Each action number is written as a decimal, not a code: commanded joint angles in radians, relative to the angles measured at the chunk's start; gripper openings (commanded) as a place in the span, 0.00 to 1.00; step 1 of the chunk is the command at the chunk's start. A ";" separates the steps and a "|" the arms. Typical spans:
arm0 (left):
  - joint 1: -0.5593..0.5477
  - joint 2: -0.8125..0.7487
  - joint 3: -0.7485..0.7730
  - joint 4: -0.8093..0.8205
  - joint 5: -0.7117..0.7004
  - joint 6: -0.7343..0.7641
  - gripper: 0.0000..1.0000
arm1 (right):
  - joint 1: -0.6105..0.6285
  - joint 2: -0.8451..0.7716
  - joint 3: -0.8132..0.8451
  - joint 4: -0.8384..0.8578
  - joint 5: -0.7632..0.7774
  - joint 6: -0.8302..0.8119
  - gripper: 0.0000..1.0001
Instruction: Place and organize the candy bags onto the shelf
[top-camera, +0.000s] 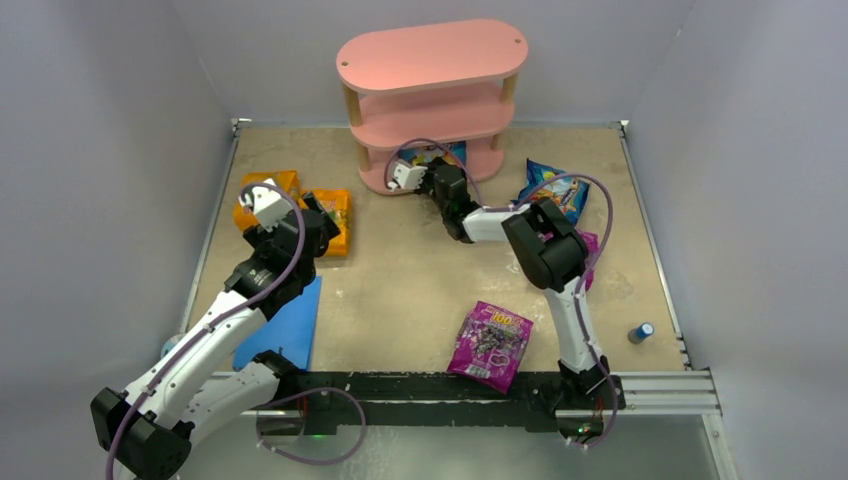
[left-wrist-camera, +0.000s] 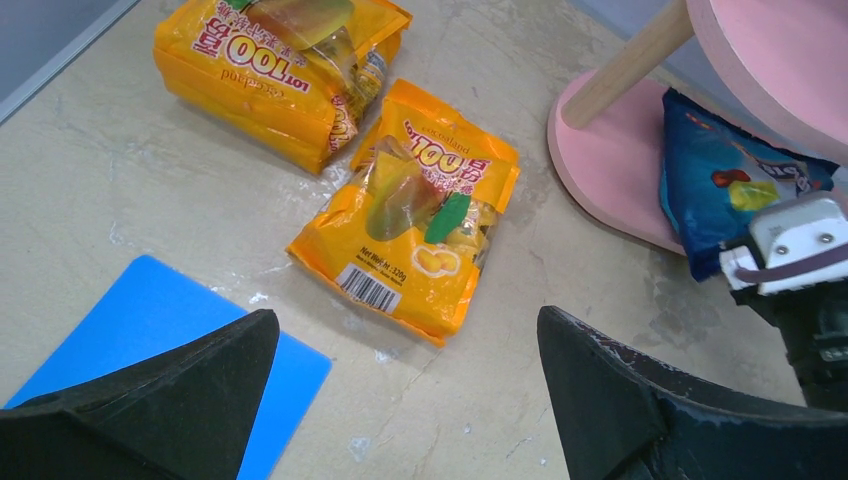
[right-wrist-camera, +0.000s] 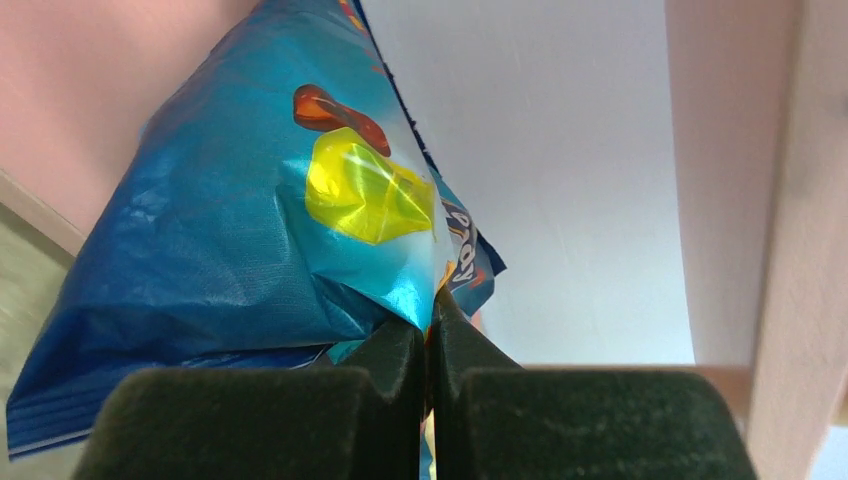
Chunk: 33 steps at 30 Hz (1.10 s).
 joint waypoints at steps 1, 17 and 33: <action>0.003 -0.020 0.008 -0.013 -0.021 -0.014 0.99 | 0.055 0.025 0.111 0.175 0.025 0.030 0.01; 0.003 -0.057 -0.002 -0.016 -0.023 -0.017 0.99 | 0.162 0.186 0.332 0.048 0.170 0.175 0.18; 0.003 -0.060 -0.008 -0.019 -0.011 -0.026 0.99 | 0.168 -0.067 0.094 -0.101 -0.044 0.304 0.68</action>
